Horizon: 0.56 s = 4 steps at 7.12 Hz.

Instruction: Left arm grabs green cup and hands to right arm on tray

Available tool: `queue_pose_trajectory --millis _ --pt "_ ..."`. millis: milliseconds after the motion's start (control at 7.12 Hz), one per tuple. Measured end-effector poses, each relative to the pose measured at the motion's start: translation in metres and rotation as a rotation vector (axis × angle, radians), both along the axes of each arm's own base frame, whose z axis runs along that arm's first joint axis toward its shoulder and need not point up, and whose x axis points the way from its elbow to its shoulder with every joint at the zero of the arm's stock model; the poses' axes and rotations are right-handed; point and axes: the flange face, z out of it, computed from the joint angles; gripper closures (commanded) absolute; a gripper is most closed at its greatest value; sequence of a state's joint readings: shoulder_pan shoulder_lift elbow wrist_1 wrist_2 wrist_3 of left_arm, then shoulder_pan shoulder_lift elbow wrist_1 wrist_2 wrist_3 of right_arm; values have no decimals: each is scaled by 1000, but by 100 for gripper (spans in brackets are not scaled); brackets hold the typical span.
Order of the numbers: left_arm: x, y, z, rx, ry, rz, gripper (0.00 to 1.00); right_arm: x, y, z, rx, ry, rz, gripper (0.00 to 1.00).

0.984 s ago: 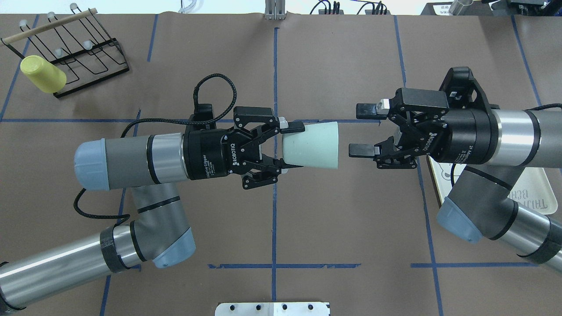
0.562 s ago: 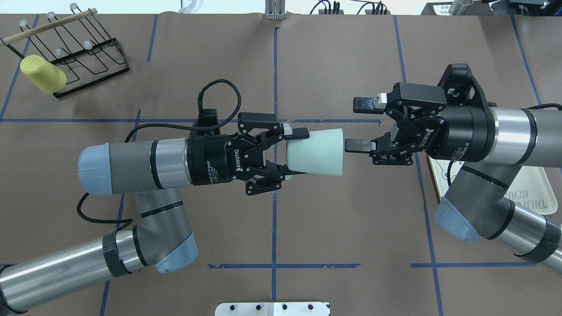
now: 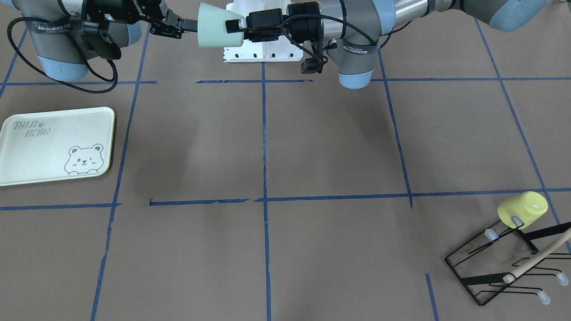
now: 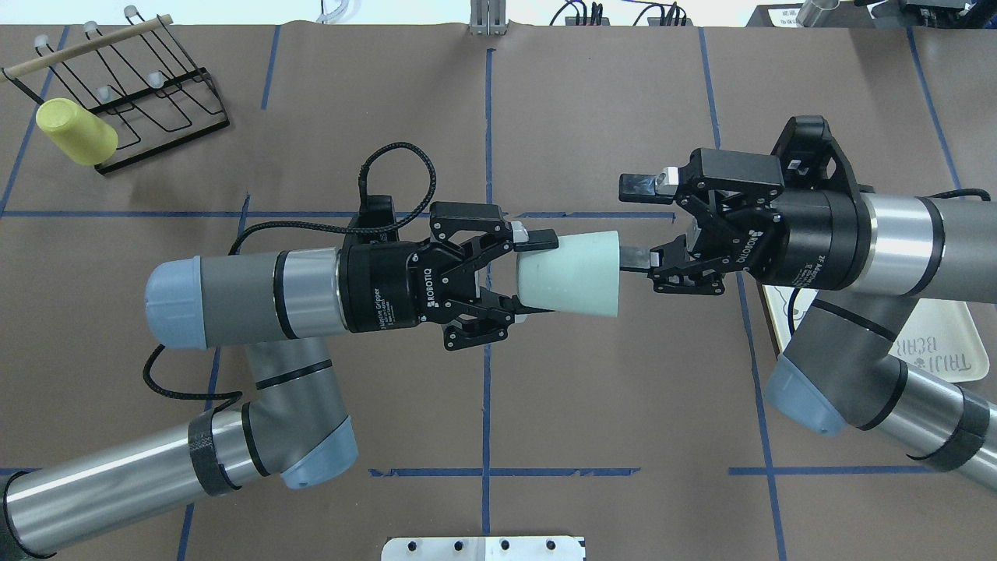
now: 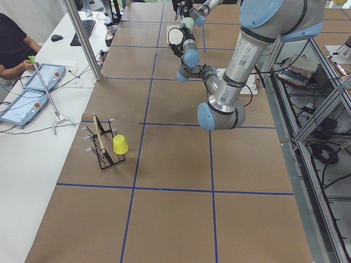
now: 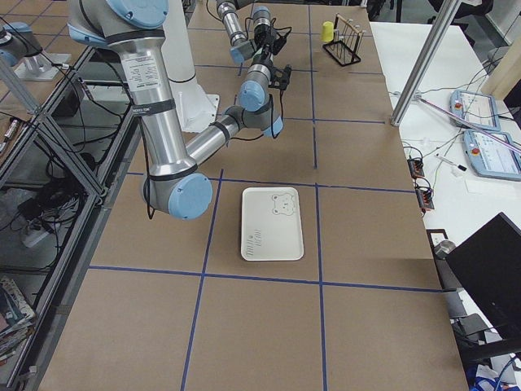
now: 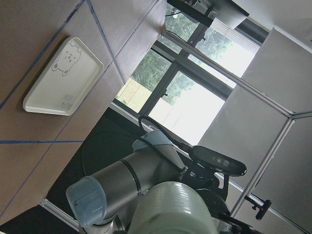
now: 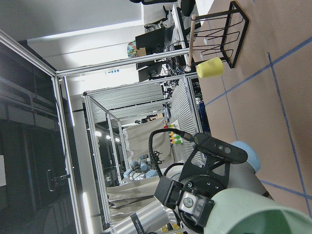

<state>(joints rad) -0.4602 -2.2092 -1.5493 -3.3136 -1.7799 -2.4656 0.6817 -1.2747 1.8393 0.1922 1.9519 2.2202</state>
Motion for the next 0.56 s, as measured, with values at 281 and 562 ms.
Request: queue_pose_trajectory --millis 281,562 --pt "1 0 -3 2 4 1 86 -5 4 0 1 -2 -10 49" --pt "0 0 -4 3 6 -2 76 -9 8 2 7 2 -16 61"
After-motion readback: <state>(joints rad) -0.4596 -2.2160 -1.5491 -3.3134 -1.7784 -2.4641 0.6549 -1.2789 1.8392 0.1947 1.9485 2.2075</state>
